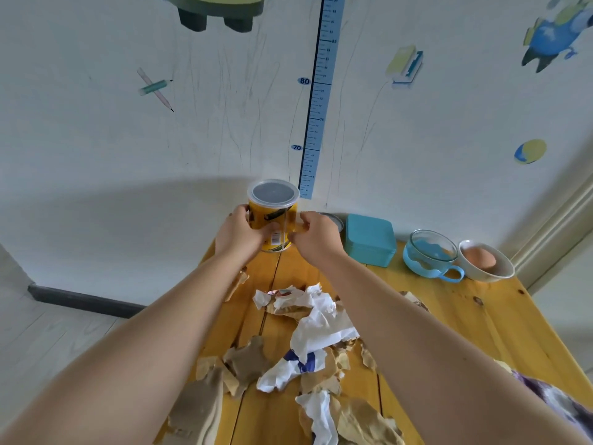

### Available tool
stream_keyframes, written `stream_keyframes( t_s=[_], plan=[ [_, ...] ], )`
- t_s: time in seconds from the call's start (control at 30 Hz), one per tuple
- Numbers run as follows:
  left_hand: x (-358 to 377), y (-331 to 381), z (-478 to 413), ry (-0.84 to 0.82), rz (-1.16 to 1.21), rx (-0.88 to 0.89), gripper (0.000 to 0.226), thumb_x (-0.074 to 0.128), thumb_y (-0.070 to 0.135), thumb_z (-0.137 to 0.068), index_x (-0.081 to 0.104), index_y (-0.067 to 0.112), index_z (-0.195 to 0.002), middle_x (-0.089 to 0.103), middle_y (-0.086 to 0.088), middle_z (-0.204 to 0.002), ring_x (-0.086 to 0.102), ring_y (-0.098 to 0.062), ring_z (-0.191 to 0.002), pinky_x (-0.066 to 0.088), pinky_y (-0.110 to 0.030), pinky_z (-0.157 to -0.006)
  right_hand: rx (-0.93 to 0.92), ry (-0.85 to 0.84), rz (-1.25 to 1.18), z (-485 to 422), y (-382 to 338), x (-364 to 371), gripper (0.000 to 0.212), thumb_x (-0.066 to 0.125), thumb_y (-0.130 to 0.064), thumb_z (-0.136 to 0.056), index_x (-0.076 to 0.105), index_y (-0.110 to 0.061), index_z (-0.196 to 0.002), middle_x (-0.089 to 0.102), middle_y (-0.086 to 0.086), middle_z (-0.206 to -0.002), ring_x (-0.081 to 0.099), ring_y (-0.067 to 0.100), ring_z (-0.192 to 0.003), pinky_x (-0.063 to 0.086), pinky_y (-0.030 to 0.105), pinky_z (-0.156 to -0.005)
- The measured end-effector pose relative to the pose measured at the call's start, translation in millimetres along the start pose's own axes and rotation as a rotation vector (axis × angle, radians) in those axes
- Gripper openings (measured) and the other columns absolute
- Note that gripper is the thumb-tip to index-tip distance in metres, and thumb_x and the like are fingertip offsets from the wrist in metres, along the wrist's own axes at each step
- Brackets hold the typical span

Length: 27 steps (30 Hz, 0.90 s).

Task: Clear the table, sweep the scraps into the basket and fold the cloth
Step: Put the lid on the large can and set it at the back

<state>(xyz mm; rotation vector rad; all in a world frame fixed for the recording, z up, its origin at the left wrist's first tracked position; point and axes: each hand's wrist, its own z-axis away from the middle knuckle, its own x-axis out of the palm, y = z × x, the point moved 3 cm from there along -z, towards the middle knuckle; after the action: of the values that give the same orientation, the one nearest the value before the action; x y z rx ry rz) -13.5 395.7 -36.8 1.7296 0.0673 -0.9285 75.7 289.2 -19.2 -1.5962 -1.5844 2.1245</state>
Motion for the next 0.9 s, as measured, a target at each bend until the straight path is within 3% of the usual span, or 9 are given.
stream_keyframes(
  t_s=[0.07, 0.17, 0.27, 0.33, 0.47, 0.57, 0.63, 0.77, 0.9],
  plan=[
    [4, -1, -4, 0.012, 0.001, -0.032, 0.063, 0.063, 0.053, -0.076, 0.045, 0.017, -0.124, 0.062, -0.006, -0.118, 0.065, -0.030, -0.094, 0.052, -0.045, -0.083, -0.010, 0.026, -0.010, 3, 5, -11, 0.038, 0.057, -0.010, -0.087, 0.057, -0.012, -0.124, 0.061, 0.006, -0.118, 0.052, 0.016, -0.090, 0.041, 0.017, -0.057],
    [8, 1, -8, 0.055, 0.022, -0.061, 0.056, 0.063, 0.051, -0.077, 0.049, 0.014, -0.116, 0.065, -0.008, -0.109, 0.065, -0.030, -0.092, 0.052, -0.042, -0.079, 0.010, 0.073, -0.024, 8, 14, -27, 0.033, 0.056, -0.007, -0.087, 0.060, -0.008, -0.120, 0.062, 0.009, -0.119, 0.056, 0.024, -0.104, 0.046, 0.026, -0.076],
    [12, 4, -9, 0.068, 0.016, -0.073, 0.057, 0.065, 0.051, -0.075, 0.049, 0.013, -0.114, 0.066, -0.008, -0.106, 0.066, -0.029, -0.092, 0.051, -0.040, -0.077, 0.043, 0.111, -0.035, 12, 24, -38, 0.028, 0.058, -0.009, -0.086, 0.063, -0.008, -0.114, 0.064, 0.012, -0.112, 0.058, 0.026, -0.101, 0.051, 0.033, -0.080],
    [14, 6, -7, 0.069, 0.021, -0.079, 0.059, 0.066, 0.051, -0.075, 0.047, 0.012, -0.116, 0.065, -0.008, -0.109, 0.066, -0.029, -0.092, 0.052, -0.039, -0.076, 0.065, 0.132, -0.047, 14, 31, -43, 0.028, 0.057, -0.010, -0.087, 0.064, -0.010, -0.114, 0.064, 0.010, -0.112, 0.057, 0.021, -0.094, 0.052, 0.031, -0.077],
    [15, 9, -2, 0.077, -0.012, -0.102, 0.060, 0.066, 0.049, -0.076, 0.047, 0.008, -0.116, 0.060, -0.009, -0.114, 0.060, -0.028, -0.101, 0.044, -0.033, -0.070, 0.068, 0.161, -0.057, 20, 41, -50, 0.029, 0.055, -0.010, -0.087, 0.064, -0.011, -0.115, 0.064, 0.004, -0.114, 0.057, 0.017, -0.099, 0.043, 0.021, -0.073],
    [8, 17, 12, 0.135, -0.001, -0.132, 0.058, 0.066, 0.044, -0.078, 0.047, 0.004, -0.116, 0.055, -0.014, -0.117, 0.054, -0.028, -0.104, 0.037, -0.030, -0.070, 0.045, 0.205, -0.063, 30, 42, -61, 0.026, 0.051, -0.008, -0.088, 0.067, -0.012, -0.108, 0.068, 0.004, -0.103, 0.055, 0.011, -0.076, 0.041, 0.017, -0.059],
    [0, 24, 28, 0.190, 0.039, -0.140, 0.055, 0.064, 0.039, -0.081, 0.047, 0.004, -0.121, 0.052, -0.014, -0.122, 0.052, -0.028, -0.107, 0.035, -0.029, -0.072, 0.041, 0.231, -0.065, 41, 42, -70, 0.024, 0.050, -0.009, -0.088, 0.068, -0.012, -0.104, 0.069, 0.003, -0.099, 0.055, 0.010, -0.071, 0.043, 0.017, -0.056],
    [-10, 41, 62, 0.247, 0.089, -0.033, 0.034, 0.059, 0.028, -0.086, 0.057, 0.008, -0.113, 0.061, -0.009, -0.113, 0.055, -0.018, -0.097, 0.036, -0.027, -0.071, 0.062, 0.264, -0.067, 70, 45, -92, 0.025, 0.049, -0.009, -0.090, 0.067, -0.011, -0.107, 0.068, 0.003, -0.104, 0.055, 0.011, -0.080, 0.040, 0.015, -0.059],
    [-13, 66, 103, 0.088, 0.069, 0.181, 0.015, 0.053, 0.018, -0.089, 0.067, 0.010, -0.091, 0.065, 0.000, -0.086, 0.059, -0.015, -0.083, 0.038, -0.022, -0.068, 0.097, 0.284, -0.024, 108, 54, -109, 0.026, 0.049, -0.009, -0.091, 0.065, -0.011, -0.111, 0.066, 0.002, -0.111, 0.055, 0.011, -0.092, 0.040, 0.020, -0.075]
  ],
)
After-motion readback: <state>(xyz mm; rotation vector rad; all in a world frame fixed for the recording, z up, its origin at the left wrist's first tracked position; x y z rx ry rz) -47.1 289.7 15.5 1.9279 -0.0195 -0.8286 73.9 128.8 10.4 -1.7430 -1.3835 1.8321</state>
